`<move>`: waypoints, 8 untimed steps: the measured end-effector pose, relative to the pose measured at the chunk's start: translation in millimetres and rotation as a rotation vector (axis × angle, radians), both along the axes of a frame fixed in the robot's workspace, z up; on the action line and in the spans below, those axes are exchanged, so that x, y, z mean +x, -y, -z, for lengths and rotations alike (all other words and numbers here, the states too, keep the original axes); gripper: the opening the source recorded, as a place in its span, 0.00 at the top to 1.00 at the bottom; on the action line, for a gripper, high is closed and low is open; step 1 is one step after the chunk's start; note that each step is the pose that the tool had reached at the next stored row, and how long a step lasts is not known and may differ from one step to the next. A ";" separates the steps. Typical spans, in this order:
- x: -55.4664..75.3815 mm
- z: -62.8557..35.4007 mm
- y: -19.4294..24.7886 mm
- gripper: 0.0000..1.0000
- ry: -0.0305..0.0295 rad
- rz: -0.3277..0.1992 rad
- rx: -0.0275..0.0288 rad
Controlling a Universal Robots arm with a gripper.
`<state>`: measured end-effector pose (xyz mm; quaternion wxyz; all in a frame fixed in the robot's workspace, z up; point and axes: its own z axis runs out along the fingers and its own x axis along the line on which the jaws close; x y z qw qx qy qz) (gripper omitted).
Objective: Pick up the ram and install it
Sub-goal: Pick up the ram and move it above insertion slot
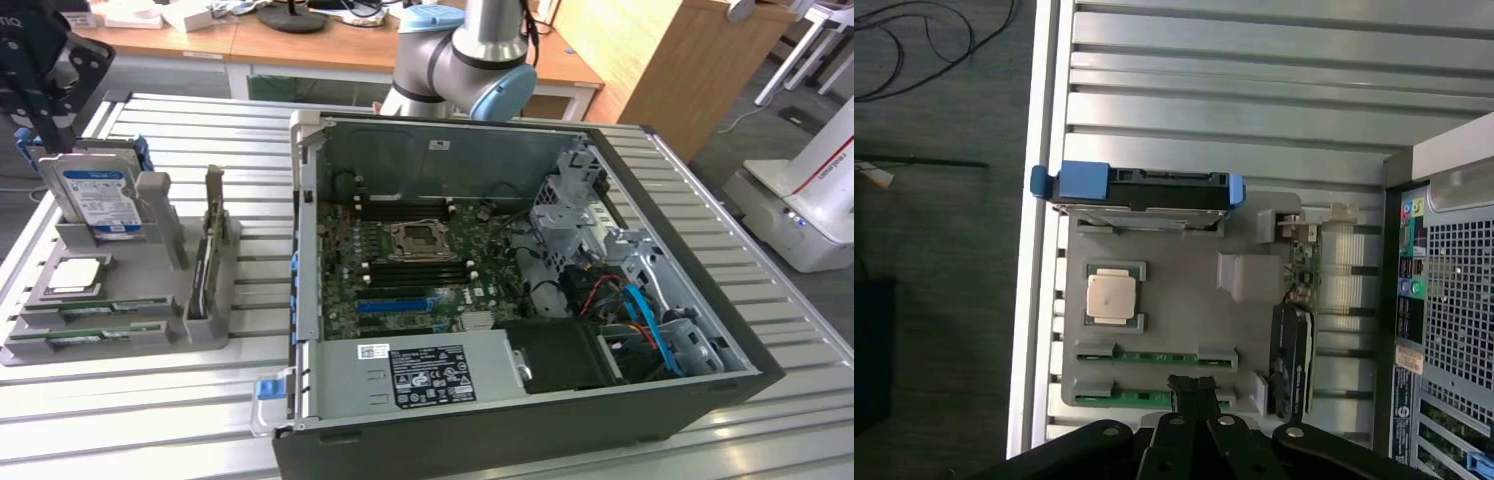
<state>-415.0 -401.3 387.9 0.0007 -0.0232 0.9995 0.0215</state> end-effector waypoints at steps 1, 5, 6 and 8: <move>0.0 0.0 0.0 0.89 0.0000 -0.011 0.0000; 0.0 0.0 0.0 0.89 0.0000 -0.055 0.0000; 0.0 0.0 0.0 0.89 0.0000 -0.066 0.0000; 0.0 0.0 0.0 0.89 0.0000 -0.089 0.0000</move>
